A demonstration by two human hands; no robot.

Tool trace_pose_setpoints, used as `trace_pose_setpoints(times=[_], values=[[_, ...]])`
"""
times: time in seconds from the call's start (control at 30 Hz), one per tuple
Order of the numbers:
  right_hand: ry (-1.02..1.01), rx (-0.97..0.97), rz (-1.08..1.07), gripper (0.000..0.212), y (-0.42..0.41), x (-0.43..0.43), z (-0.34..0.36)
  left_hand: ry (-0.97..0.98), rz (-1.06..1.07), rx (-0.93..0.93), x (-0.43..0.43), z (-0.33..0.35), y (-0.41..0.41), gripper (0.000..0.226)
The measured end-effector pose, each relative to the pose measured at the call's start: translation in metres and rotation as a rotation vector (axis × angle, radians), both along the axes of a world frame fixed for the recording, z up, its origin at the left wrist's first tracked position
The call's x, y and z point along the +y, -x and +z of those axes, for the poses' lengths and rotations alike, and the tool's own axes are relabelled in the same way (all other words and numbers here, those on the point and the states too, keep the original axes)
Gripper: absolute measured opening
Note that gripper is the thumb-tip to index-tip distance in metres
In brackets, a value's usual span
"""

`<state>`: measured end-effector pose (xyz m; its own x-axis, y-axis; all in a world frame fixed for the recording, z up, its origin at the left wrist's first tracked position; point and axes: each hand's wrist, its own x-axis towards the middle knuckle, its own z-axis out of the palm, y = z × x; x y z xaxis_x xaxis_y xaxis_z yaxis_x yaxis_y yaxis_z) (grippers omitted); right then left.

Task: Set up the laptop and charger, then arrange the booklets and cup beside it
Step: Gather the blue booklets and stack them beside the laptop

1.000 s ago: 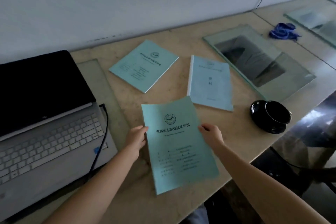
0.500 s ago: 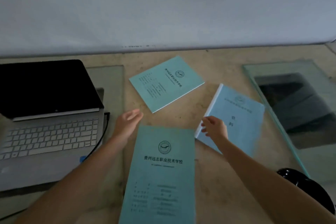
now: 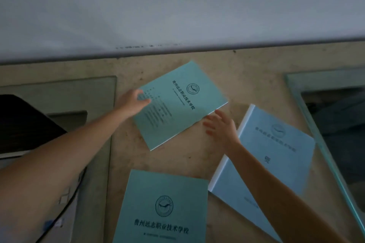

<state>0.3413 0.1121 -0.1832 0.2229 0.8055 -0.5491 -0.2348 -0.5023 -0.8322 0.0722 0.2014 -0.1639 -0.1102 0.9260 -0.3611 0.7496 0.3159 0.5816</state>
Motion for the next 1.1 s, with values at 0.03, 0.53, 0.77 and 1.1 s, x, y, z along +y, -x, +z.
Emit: trace_pose_setpoints(times=[0.03, 0.53, 0.77, 1.1], values=[[-0.012, 0.025, -0.018, 0.029, -0.002, 0.005, 0.001, 0.008, -0.060, 0.096, 0.012, -0.005, 0.001, 0.052], [0.014, -0.097, 0.012, 0.052, 0.018, 0.040, -0.005, 0.431, 0.152, -0.594, 0.006, 0.012, 0.005, 0.013], [0.232, 0.069, 0.061, 0.037, 0.027, 0.006, 0.026, 0.376, 0.115, -0.739, -0.052, 0.066, -0.001, 0.015], [0.058, 0.098, 0.108, 0.012, 0.015, -0.099, 0.062, 0.325, 0.015, -0.728, -0.172, 0.069, 0.029, 0.024]])
